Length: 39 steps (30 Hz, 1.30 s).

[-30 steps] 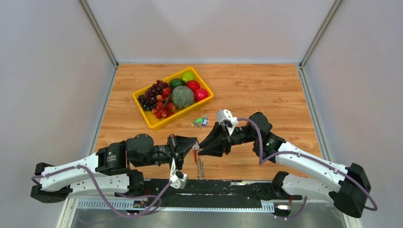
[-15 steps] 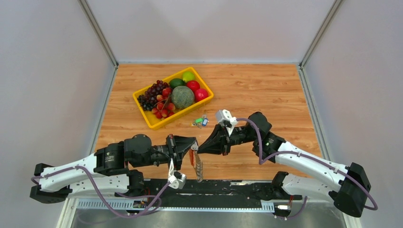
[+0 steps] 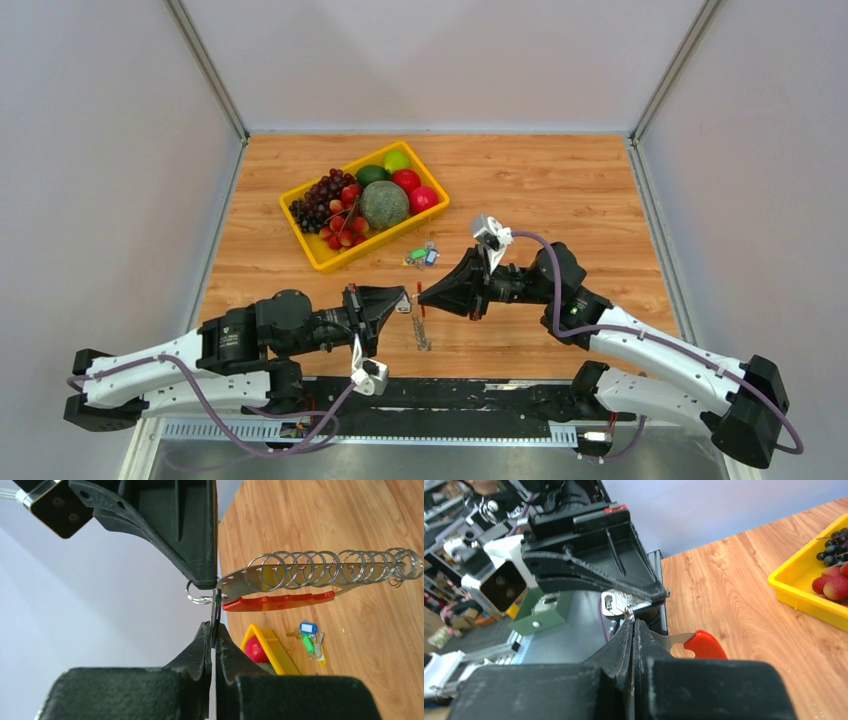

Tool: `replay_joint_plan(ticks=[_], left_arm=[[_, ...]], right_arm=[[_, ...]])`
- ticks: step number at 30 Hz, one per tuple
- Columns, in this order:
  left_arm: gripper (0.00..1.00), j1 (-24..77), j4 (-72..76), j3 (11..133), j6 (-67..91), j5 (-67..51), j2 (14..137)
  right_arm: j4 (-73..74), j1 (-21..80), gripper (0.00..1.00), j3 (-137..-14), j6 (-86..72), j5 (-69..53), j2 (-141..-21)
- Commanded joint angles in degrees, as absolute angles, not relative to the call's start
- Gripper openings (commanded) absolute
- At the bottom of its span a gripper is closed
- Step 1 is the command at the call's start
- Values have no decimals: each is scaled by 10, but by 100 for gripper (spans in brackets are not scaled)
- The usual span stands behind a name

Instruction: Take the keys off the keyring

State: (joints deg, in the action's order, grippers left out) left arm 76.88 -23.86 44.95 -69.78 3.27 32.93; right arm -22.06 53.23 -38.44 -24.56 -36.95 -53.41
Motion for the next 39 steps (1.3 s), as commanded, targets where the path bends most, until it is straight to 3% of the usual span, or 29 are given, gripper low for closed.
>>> replay_joint_plan(ticks=[1,10,15,21,26,31,39], left_arm=[[0,771,-217,437,-705,67,342],[0,771,-207,423,-703,111,364],[0,771,-143,416,-625,185,365],[0,770,-54,389,-410,314,380],[0,753,-68,434,-114,493,476],[0,685,-161,489,115,459,586],[0,530,-107,516,192,295,750]], right_arm=[[-291,535,0,-380,-369,-305,-538],[-311,535,0,-365,-398,-289,-527],[-202,535,0,-380,-318,-226,-477],[-57,535,0,-356,-265,37,-401],[6,534,0,-361,-249,145,-406],[24,534,0,-359,-234,180,-396],[57,534,0,-357,-220,207,-369]])
